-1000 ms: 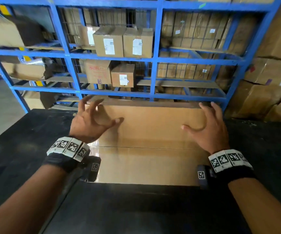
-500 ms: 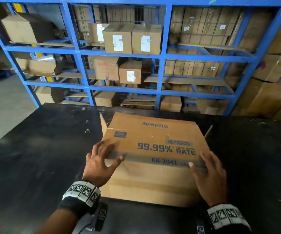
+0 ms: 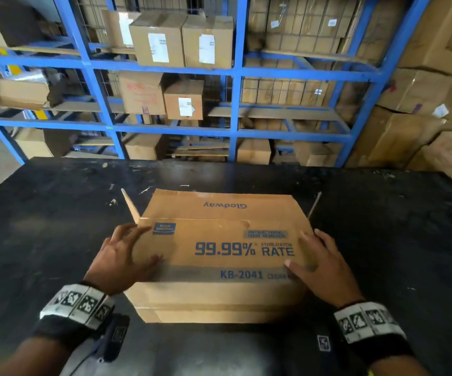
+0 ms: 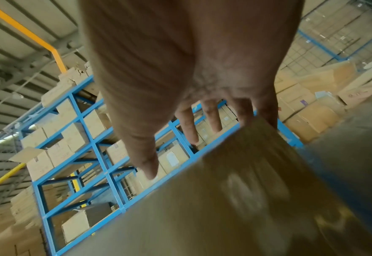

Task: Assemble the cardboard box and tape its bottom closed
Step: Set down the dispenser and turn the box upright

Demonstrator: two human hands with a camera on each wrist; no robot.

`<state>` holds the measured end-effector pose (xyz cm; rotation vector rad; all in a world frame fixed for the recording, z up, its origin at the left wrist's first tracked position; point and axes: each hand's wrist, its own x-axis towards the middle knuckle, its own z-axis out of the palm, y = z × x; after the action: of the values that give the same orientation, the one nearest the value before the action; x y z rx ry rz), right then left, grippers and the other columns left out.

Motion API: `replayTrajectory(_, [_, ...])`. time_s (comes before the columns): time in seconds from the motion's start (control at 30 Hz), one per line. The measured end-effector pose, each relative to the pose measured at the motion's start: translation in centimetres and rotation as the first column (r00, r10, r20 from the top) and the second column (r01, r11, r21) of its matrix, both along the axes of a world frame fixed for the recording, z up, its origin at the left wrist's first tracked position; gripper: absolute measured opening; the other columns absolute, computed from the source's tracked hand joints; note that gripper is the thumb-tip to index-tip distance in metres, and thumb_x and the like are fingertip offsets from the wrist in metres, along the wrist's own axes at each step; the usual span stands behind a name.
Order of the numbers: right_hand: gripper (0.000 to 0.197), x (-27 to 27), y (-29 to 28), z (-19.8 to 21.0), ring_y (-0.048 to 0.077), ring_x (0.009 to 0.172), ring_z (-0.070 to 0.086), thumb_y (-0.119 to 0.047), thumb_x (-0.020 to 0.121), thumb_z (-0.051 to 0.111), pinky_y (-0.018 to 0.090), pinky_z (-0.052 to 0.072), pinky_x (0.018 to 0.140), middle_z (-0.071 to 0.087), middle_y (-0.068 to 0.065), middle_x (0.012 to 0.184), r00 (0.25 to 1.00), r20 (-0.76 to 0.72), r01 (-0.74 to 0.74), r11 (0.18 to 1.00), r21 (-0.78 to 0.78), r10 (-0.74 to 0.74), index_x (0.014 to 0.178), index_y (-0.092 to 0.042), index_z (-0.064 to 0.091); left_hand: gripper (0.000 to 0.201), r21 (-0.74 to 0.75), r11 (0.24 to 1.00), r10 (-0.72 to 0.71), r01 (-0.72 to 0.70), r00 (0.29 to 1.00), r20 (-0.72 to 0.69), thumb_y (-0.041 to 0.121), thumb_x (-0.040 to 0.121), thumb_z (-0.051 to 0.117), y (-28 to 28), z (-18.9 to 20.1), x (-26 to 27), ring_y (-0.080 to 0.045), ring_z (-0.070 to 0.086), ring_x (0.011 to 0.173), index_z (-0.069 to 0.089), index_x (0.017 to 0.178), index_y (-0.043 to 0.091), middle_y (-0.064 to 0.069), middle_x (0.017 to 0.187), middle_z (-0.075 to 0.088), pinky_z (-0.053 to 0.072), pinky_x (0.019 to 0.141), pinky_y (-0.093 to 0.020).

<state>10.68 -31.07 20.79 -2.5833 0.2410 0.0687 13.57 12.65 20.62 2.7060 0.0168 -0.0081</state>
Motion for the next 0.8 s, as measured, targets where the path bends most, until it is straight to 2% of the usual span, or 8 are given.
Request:
replayTrajectory(0.07, [0.088,1.9,-1.4,1.9,0.025,0.145,0.034,-0.057,0.078,0.074,0.047,0.038,0.110,0.010,-0.010,0.165,0.996,-0.086,-0.039,0.999,-0.010,0.038,0.152,-0.035,0.033,0.091,0.028,0.999,-0.028,0.028,1.000,0.008,0.086,0.067,0.051,-0.4,1.4,2.5,-0.037,0.056,0.127,0.051,0.144,0.037,-0.008,0.146,0.047,0.047,0.110,-0.050])
replayTrajectory(0.13, [0.093,4.4,-2.0,2.8,0.025,0.147,0.032,-0.060,0.076,0.074,0.048,0.036,0.112,0.008,-0.008,0.166,0.986,-0.149,-0.086,0.995,-0.052,0.078,0.154,-0.034,0.031,0.084,0.073,0.996,-0.056,0.057,0.998,-0.008,0.076,0.076,0.065,-0.6,2.9,5.1,-0.034,0.056,0.129,0.049,0.147,0.034,-0.010,0.149,0.046,0.046,0.110,-0.048])
replayTrajectory(0.2, [0.099,6.9,-1.9,3.7,0.026,0.150,0.027,-0.064,0.074,0.074,0.048,0.030,0.117,0.008,-0.001,0.167,0.973,-0.198,-0.138,0.986,-0.091,0.118,0.155,-0.032,0.029,0.082,0.120,0.990,-0.064,0.077,0.992,-0.104,0.066,0.080,0.072,-1.1,3.3,7.4,-0.031,0.057,0.130,0.044,0.150,0.034,-0.010,0.153,0.042,0.047,0.110,-0.045])
replayTrajectory(0.23, [0.101,10.4,1.1,3.6,0.026,0.151,0.024,-0.064,0.074,0.074,0.048,0.027,0.118,0.009,0.002,0.168,0.953,-0.219,-0.231,0.971,-0.068,0.211,0.156,-0.030,0.027,0.084,0.165,0.986,0.021,0.004,0.988,-0.152,0.066,0.079,0.073,1.7,3.7,8.6,-0.030,0.056,0.132,0.042,0.151,0.034,-0.010,0.156,0.041,0.047,0.110,-0.045])
replayTrajectory(0.3, [0.100,11.6,1.5,4.2,0.025,0.152,0.022,-0.062,0.077,0.073,0.044,0.023,0.119,0.016,0.007,0.167,0.924,-0.279,-0.299,0.949,-0.101,0.262,0.157,-0.023,0.027,0.090,0.217,0.976,0.025,0.030,0.969,-0.245,0.070,0.076,0.073,1.3,3.1,10.1,-0.031,0.053,0.137,0.039,0.153,0.036,-0.009,0.158,0.041,0.044,0.113,-0.045])
replayTrajectory(0.47, [0.103,12.6,0.3,3.4,0.026,0.148,0.031,-0.066,0.079,0.069,0.039,0.027,0.117,0.026,0.007,0.165,0.883,-0.436,-0.270,0.948,-0.166,0.175,0.158,-0.019,0.023,0.094,0.180,0.982,0.007,0.063,0.931,-0.365,0.069,0.077,0.073,-1.3,2.1,11.5,-0.032,0.044,0.144,0.037,0.155,0.030,-0.009,0.160,0.043,0.039,0.117,-0.041])
replayTrajectory(0.67, [0.118,13.0,0.5,3.7,0.026,0.147,0.034,-0.069,0.066,0.078,0.040,0.030,0.115,0.029,0.005,0.164,0.911,-0.385,-0.227,0.958,-0.173,0.146,0.158,-0.018,0.024,0.099,0.109,0.993,-0.005,0.044,0.942,-0.336,0.062,0.074,0.080,-1.4,2.1,11.7,-0.034,0.049,0.140,0.033,0.156,0.033,-0.014,0.156,0.044,0.042,0.113,-0.043])
replayTrajectory(0.8, [0.134,12.8,0.4,4.1,0.030,0.143,0.040,-0.067,0.050,0.086,0.048,0.036,0.114,0.039,0.009,0.158,0.972,-0.214,-0.129,0.985,-0.118,0.101,0.159,-0.026,0.019,0.108,0.060,0.998,0.001,0.012,0.976,-0.217,0.061,0.072,0.082,-0.9,2.9,11.3,-0.041,0.049,0.137,0.020,0.158,0.040,-0.018,0.156,0.036,0.046,0.110,-0.053])
